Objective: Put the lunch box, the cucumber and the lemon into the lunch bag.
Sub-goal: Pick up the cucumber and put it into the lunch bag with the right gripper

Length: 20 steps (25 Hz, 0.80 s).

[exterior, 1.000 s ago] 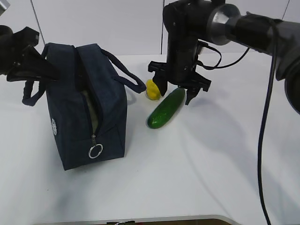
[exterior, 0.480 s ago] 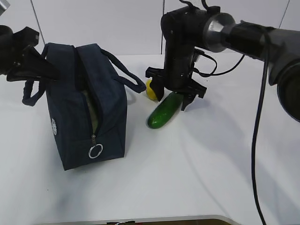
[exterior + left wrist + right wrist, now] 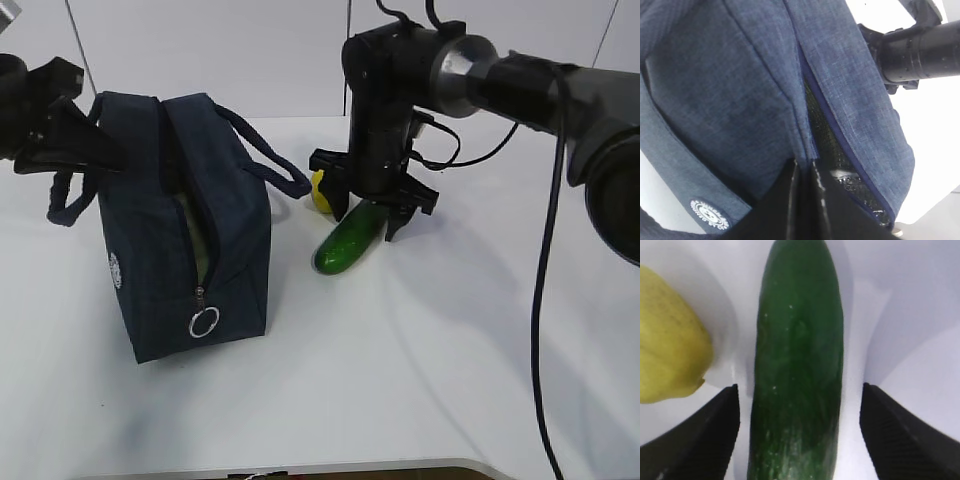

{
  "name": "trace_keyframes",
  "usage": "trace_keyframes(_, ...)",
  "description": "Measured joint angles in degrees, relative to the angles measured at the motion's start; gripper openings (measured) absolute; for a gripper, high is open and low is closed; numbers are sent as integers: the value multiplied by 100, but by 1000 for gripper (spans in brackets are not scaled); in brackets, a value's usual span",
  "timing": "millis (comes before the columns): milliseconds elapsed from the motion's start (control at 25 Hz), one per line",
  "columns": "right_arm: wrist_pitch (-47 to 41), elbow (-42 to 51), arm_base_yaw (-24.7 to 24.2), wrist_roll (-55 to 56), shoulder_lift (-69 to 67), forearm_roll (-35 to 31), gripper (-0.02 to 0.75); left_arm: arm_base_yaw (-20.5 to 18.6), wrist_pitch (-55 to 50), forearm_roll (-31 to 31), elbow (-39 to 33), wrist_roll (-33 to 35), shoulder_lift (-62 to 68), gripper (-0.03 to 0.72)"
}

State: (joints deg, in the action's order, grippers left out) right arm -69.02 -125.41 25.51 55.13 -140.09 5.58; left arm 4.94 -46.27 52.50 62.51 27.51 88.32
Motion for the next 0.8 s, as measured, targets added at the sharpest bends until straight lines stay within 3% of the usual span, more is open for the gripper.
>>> trace_keyframes(160, 0, 0, 0, 0, 0, 0, 562, 0, 0, 0, 0, 0, 0, -3)
trace_keyframes(440, -61, -25, 0, 0, 0, 0, 379, 0, 0, 0, 0, 0, 0, -3)
trace_keyframes(800, -110, -873, 0, -1000, 0, 375, 356, 0, 0, 0, 0, 0, 0, -3)
